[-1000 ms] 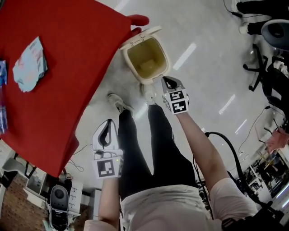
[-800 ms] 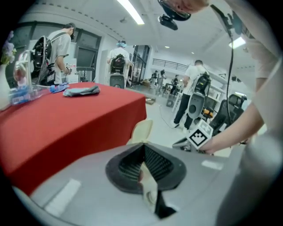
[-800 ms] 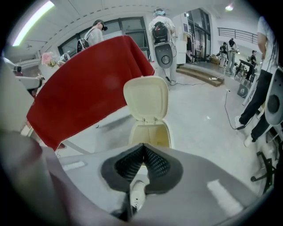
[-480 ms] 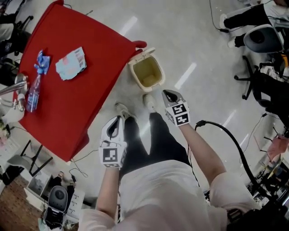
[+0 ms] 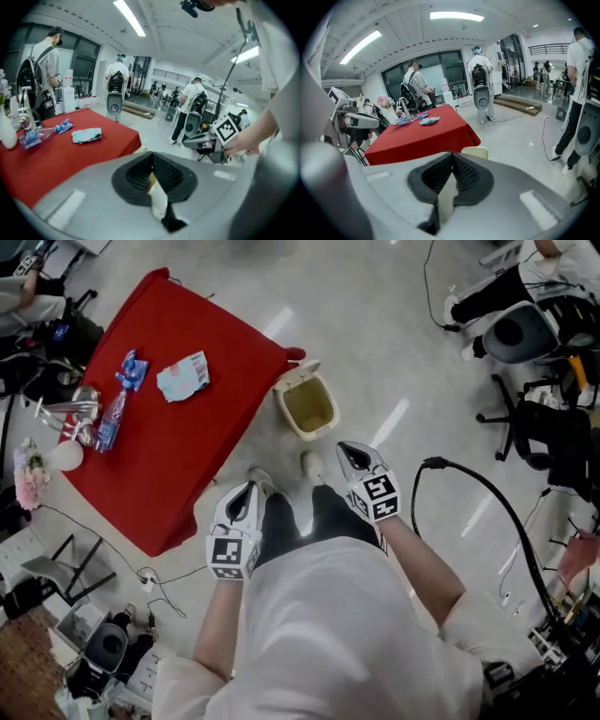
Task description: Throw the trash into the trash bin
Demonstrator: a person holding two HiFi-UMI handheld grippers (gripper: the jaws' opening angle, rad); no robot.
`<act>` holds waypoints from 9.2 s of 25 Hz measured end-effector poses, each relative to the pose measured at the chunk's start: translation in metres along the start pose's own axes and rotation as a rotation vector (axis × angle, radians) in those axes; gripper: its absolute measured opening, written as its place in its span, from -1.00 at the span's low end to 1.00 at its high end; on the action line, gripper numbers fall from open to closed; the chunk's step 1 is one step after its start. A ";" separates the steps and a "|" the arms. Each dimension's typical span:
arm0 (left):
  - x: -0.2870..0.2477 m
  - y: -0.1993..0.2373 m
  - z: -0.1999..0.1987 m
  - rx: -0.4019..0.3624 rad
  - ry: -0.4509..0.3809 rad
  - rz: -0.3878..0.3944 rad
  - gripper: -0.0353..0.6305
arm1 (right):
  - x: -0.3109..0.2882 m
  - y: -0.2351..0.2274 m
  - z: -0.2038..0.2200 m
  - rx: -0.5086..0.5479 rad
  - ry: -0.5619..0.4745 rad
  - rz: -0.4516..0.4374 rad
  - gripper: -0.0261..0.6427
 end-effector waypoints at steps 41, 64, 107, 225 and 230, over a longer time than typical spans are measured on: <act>0.018 0.054 -0.076 -0.018 -0.102 -0.163 -0.81 | 0.048 0.004 -0.107 0.123 -0.128 -0.126 -0.92; -0.127 0.224 -0.055 -0.350 0.267 -0.045 -0.42 | 0.019 0.019 -0.136 -0.106 -0.107 0.150 -0.92; -0.154 0.089 -0.068 -0.473 0.347 0.250 -0.88 | 0.065 -0.009 -0.049 -0.344 -0.130 0.276 -0.92; -0.101 -0.017 -0.090 -0.233 0.232 0.390 -0.88 | 0.079 -0.016 -0.021 -0.241 -0.079 0.086 -0.92; -0.102 -0.018 -0.089 -0.240 0.233 0.390 -0.88 | 0.079 -0.017 -0.025 -0.260 -0.100 0.078 -0.92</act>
Point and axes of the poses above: the fingertips, and each gripper's own axes: x backward along the fingers, y to its left, z out of its underside, the point moved 2 cm from there along x, backward along the fingers, and after that the axes turned 9 degrees about y, right-handed, at the moved point
